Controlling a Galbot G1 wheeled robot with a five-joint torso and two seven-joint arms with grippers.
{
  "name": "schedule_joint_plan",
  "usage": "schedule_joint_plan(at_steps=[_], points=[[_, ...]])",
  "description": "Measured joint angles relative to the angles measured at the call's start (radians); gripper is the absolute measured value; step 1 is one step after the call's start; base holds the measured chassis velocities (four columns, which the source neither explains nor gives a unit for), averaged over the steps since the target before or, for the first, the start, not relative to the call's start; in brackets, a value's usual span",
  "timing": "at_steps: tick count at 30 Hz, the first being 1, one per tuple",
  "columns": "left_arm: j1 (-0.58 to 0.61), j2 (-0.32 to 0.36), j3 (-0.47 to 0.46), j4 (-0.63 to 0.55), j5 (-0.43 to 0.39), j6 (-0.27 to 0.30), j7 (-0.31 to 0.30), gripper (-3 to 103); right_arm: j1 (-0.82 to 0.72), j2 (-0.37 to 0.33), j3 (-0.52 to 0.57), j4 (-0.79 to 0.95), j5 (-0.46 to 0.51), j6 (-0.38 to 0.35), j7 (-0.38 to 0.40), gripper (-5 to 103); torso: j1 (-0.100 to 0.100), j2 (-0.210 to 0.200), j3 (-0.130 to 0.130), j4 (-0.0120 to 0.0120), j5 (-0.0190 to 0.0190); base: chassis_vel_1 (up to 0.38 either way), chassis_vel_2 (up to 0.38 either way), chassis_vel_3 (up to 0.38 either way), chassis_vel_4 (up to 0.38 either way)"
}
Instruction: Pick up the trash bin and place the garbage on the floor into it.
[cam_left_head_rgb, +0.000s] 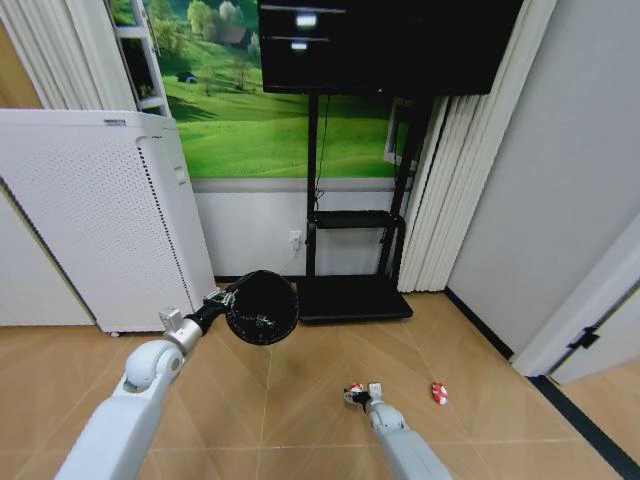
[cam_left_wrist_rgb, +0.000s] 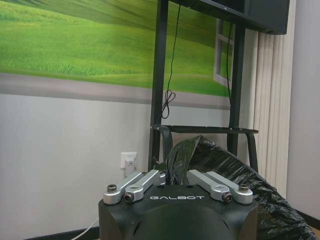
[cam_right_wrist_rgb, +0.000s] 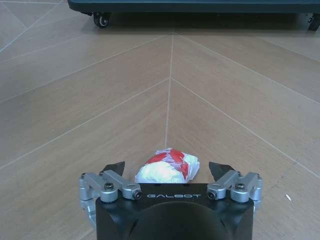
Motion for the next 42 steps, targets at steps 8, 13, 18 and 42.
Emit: schedule_joint_plan(at_steps=[8, 13, 18, 42], points=[[0.004, -0.001, -0.004, -0.009, -0.002, 0.004, -0.003, 7, 0.009, -0.004, -0.005, -0.016, -0.012, 0.015, -0.008, 65, 0.000, 0.000, 0.000, 0.0000, 0.0000, 0.000, 0.000, 0.000, 0.000], [0.001, -0.002, -0.006, -0.013, -0.003, 0.007, -0.005, 7, 0.008, -0.009, -0.008, -0.017, -0.022, 0.021, -0.018, 50, 0.000, 0.000, 0.000, 0.0000, -0.0001, 0.000, 0.000, 0.000, 0.000], [0.001, -0.003, -0.006, -0.018, -0.004, 0.008, -0.009, 7, 0.007, -0.012, -0.011, -0.023, -0.027, 0.033, -0.022, 34, 0.000, 0.000, 0.000, 0.0000, -0.0001, 0.000, 0.000, 0.000, 0.000], [-0.044, -0.064, 0.010, 0.130, -0.044, 0.008, -0.006, 7, -0.133, -0.195, 0.213, 0.593, 0.245, -0.063, 0.044, 27, 0.000, 0.000, 0.000, -0.0003, -0.0005, 0.000, 0.000, 0.000, 0.000]])
